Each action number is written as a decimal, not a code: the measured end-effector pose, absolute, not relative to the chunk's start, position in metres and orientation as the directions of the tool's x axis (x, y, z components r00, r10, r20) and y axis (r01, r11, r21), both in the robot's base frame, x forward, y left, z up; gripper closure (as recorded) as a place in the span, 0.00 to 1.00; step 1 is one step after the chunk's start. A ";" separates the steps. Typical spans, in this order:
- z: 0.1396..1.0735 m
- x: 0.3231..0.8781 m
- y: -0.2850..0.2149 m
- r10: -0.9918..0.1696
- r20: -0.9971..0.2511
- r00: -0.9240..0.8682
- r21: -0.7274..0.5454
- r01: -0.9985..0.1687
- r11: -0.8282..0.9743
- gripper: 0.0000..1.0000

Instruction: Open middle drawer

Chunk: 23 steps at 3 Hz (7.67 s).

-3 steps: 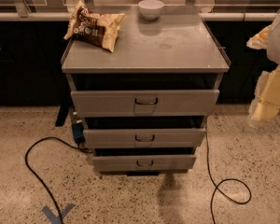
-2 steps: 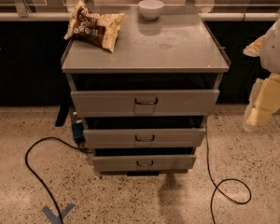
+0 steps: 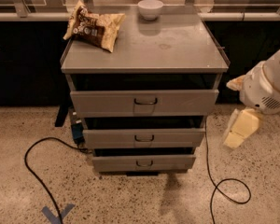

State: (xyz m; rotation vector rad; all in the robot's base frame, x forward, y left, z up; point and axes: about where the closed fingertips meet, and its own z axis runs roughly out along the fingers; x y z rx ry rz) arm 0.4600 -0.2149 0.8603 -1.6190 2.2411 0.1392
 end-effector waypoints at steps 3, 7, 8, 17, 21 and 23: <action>0.766 0.463 -0.192 -0.798 -0.515 -0.313 -0.017 -0.927 0.375 0.00; 0.602 0.466 -0.146 -0.770 -0.490 -0.408 -0.083 -0.858 0.507 0.00; 0.607 0.480 -0.144 -0.755 -0.518 -0.402 -0.121 -0.840 0.530 0.00; 0.518 0.617 -0.097 -0.583 -0.694 -0.422 0.032 -0.827 0.561 0.00; 0.457 0.659 -0.090 -0.638 -0.616 -0.461 0.156 -0.866 0.475 0.00; 0.455 0.669 -0.083 -0.658 -0.620 -0.428 0.094 -0.873 0.479 0.00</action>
Offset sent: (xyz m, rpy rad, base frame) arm 0.0049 0.0333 -0.1369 0.2831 0.0676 -0.0287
